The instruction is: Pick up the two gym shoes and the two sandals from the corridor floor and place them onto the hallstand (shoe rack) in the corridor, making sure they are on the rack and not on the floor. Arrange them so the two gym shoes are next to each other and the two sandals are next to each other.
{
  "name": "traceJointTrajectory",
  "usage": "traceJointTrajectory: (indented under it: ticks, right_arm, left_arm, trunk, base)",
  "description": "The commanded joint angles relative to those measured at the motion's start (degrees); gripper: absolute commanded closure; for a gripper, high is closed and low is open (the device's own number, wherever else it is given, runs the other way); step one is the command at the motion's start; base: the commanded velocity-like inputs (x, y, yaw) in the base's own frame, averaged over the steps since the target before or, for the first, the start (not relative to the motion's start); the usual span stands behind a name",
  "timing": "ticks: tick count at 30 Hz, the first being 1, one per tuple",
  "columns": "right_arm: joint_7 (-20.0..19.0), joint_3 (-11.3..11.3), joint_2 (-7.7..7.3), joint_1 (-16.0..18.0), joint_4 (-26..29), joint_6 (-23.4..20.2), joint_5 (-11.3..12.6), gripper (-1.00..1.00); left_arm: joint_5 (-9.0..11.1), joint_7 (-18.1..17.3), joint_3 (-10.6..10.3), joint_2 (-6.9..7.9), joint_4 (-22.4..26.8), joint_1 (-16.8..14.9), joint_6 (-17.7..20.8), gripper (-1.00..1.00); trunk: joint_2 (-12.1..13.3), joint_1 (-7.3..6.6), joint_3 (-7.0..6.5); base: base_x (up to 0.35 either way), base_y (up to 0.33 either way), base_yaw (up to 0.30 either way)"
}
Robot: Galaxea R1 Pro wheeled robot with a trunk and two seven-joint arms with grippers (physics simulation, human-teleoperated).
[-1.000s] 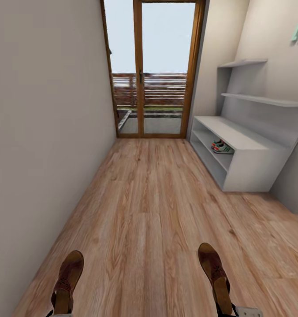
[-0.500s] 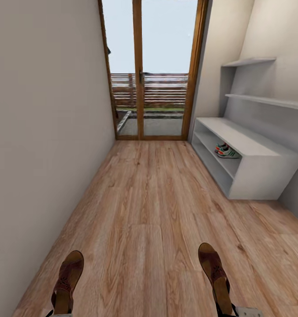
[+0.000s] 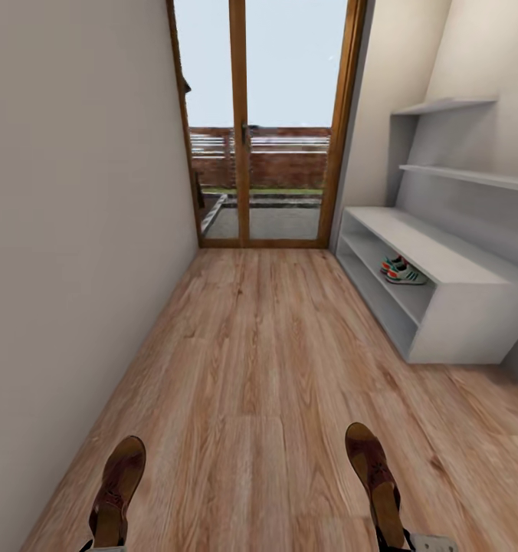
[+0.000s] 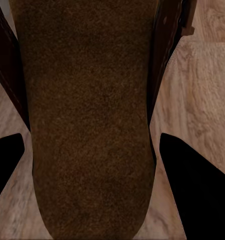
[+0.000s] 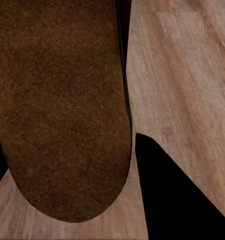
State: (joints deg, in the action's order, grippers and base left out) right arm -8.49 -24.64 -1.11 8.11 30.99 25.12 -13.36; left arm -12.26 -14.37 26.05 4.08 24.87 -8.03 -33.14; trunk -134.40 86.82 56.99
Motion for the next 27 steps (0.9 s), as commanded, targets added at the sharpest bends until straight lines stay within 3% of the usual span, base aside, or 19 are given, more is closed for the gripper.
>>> traceJointTrajectory:
  ticks: [1,27]
  right_arm:
    - [-0.55,-0.48,0.05,0.06,-0.01,0.17,-0.18,1.0]
    - [-0.59,-0.25,-0.05,0.06,-0.22,0.19,-0.21,1.0]
  left_arm:
    - [-0.48,-0.31,0.5,-0.04,-0.02,-0.06,-0.23,1.0]
    - [-0.48,-0.31,0.54,-0.04,-0.05,-0.06,-0.18,1.0]
  trunk:
    - [-0.02,0.02,0.05]
    - [-0.02,0.02,0.05]
  base:
    - [0.34,0.0,0.0]
    - [0.34,0.0,0.0]
